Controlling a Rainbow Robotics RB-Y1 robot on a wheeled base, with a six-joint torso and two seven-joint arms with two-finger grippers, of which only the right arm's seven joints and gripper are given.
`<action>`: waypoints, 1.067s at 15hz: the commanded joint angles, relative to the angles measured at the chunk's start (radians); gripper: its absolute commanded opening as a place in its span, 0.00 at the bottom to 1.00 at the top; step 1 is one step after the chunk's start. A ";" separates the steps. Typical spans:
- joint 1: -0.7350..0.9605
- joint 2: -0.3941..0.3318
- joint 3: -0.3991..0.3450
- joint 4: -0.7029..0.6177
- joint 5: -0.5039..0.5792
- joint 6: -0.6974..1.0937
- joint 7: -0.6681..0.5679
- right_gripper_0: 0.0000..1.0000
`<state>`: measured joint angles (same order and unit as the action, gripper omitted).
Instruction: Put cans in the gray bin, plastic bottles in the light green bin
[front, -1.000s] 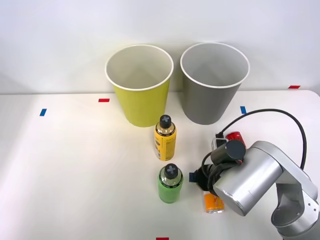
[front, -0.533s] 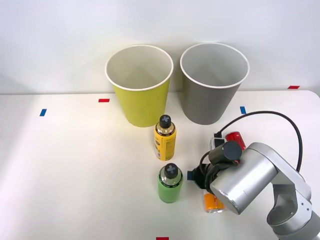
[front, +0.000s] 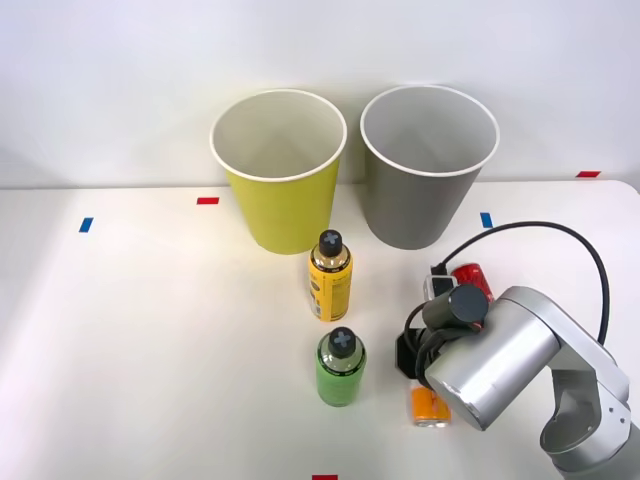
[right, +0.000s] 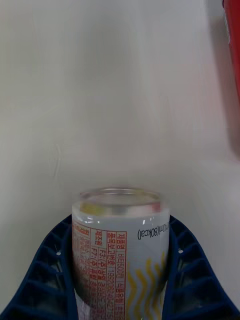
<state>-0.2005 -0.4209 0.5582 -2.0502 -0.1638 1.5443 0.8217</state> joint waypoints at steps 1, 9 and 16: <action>0.020 -0.016 0.000 -0.047 -0.002 0.000 0.007 0.00; 0.122 -0.067 -0.143 -0.340 -0.135 -0.001 0.158 0.00; 0.377 -0.062 -0.359 -0.561 -0.174 -0.217 0.481 0.00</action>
<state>0.1418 -0.4872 0.2274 -2.5882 -0.3380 1.3640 1.2655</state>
